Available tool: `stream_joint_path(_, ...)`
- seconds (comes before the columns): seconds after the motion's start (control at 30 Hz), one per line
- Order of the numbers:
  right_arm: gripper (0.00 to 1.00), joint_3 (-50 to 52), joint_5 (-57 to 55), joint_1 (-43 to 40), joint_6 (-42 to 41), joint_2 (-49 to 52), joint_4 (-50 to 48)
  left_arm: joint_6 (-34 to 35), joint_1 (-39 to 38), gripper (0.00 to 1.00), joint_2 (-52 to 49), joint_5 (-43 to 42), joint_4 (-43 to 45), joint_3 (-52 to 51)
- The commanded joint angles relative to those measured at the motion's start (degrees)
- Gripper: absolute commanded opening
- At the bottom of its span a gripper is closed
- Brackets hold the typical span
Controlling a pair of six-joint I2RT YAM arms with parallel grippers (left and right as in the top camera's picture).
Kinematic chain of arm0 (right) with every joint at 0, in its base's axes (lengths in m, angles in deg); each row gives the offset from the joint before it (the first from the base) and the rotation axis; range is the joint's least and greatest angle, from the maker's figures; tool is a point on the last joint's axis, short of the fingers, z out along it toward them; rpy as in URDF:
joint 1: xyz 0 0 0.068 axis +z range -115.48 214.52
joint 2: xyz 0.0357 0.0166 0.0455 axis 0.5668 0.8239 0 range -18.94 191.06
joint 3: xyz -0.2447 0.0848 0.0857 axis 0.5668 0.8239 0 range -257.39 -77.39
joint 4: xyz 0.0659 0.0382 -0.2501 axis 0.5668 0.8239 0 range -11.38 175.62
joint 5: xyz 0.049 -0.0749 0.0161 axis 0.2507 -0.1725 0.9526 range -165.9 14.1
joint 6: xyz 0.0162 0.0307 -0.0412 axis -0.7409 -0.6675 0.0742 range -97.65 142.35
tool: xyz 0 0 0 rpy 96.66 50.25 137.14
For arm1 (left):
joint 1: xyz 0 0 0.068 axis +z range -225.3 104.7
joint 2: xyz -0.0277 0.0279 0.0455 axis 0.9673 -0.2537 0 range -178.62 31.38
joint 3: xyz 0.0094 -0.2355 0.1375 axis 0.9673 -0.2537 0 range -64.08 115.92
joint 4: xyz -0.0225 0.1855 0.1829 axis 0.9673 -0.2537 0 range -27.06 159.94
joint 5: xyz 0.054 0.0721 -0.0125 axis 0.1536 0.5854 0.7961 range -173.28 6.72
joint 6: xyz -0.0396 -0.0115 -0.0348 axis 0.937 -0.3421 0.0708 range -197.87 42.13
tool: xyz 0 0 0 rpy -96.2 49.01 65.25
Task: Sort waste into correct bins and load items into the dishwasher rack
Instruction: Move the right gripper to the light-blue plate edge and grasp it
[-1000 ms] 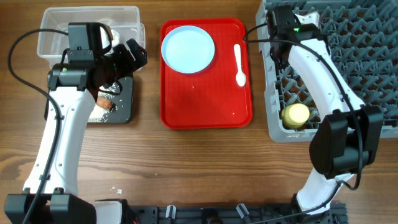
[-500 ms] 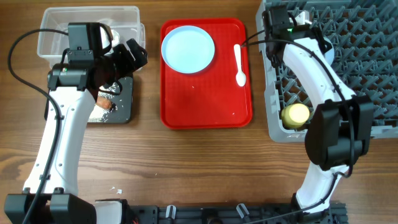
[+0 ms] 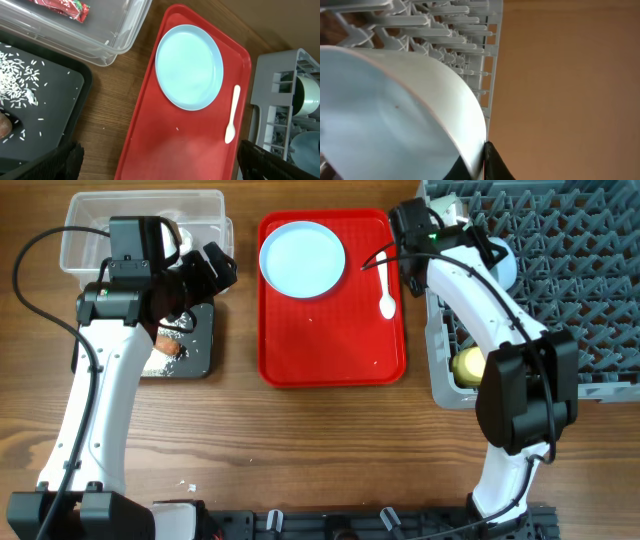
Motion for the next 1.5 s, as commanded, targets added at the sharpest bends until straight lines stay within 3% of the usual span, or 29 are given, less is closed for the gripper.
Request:
stream_joint_path(0.0, 0.18, 0.22, 8.94, 1.84, 0.28, 1.95, 1.77, -1.14, -0.15, 1.0, -0.11, -0.24, 0.09, 0.57)
stream_joint_path(0.27, 0.36, 0.22, 16.74, 2.73, 0.26, 1.95, 2.75, -1.14, -0.15, 1.0, -0.11, -0.24, 0.09, 0.57)
stream_joint_path(0.53, 0.38, 0.17, 24.52, 4.79, 0.2, 1.03, 3.87, -1.14, -0.15, 1.0, -0.11, -0.24, 0.09, 0.57)
stream_joint_path(0.67, 0.47, 0.17, 30.86, 5.77, 0.13, -0.28, 3.8, -1.14, -0.15, 1.0, -0.11, -0.24, 0.09, 0.57)
stream_joint_path(0.73, 0.62, 0.17, 31.98, 5.86, 0.11, -1.03, 3.74, -1.14, -0.15, 1.0, -0.11, -0.24, 0.09, 0.57)
stream_joint_path(0.77, 0.77, 0.15, 32.39, 5.84, 0.13, -1.57, 3.67, -1.14, -0.15, 1.0, -0.11, -0.24, 0.09, 0.57)
stream_joint_path(0.8, 1.0, 0.15, 32.68, 5.84, 0.09, -2.12, 3.48, -1.14, -0.15, 1.0, -0.11, -0.24, 0.09, 0.57)
stream_joint_path(1.03, 1.0, -0.2, 42.25, 5.84, -5.2, -7.41, -1.84, -1.14, -0.15, 1.0, -0.11, -0.24, 0.09, 0.57)
stream_joint_path(1.13, 1.0, -0.74, 55.56, 5.86, -8.55, -9.57, -4.59, -1.14, -0.15, 1.0, -0.11, -0.24, 0.09, 0.57)
stream_joint_path(1.33, 1.0, -0.55, 97.85, 5.84, -9.49, -10.32, -12.2, -1.14, -0.15, 1.0, -0.11, -0.24, 0.09, 0.57)
stream_joint_path(1.43, 1.0, 0.2, 104.19, 5.86, -18.34, -9.73, -20.92, -1.14, -0.15, 1.0, -0.11, -0.24, 0.09, 0.57)
stream_joint_path(1.47, 0.92, 0.96, 100.45, 5.86, -26.43, -8.66, -26.34, -1.14, -0.15, 1.0, -0.11, -0.24, 0.09, 0.57)
